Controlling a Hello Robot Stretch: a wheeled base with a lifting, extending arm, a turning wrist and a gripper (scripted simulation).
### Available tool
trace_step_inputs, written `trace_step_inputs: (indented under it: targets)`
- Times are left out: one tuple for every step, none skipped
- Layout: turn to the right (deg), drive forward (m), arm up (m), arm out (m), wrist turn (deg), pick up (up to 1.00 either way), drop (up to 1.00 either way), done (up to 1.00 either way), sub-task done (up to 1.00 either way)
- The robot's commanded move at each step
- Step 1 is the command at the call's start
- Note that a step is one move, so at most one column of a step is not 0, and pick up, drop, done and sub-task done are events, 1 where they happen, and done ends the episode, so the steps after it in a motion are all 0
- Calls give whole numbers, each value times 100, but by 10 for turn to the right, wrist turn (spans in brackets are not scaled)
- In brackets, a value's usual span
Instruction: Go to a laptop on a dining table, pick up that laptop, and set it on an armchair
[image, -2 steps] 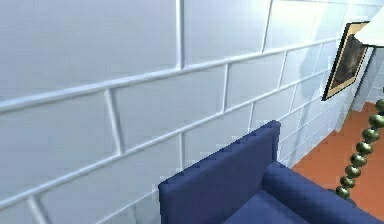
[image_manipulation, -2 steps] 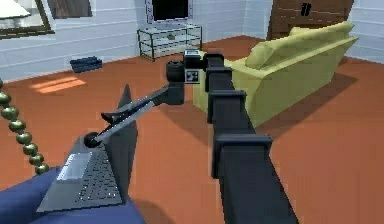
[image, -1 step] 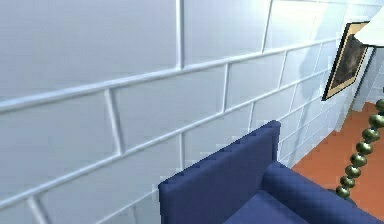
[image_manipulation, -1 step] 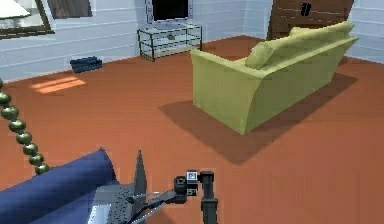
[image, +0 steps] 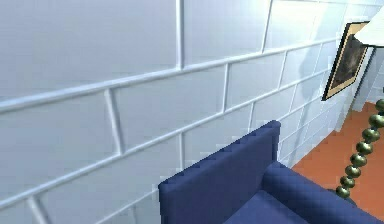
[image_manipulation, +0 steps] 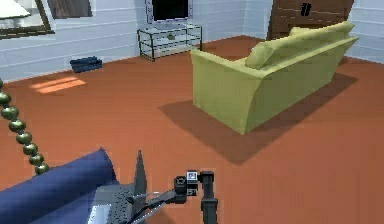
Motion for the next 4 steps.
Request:
trace_step_inputs:
  targets:
    - [0,0,0,0,0,0,100,0,0]
    - [0,0,10,0,0,0,0,0,0]
    - [0,0,0,-8,0,0,0,0,0]
    - [0,0,0,0,0,0,0,100,0]
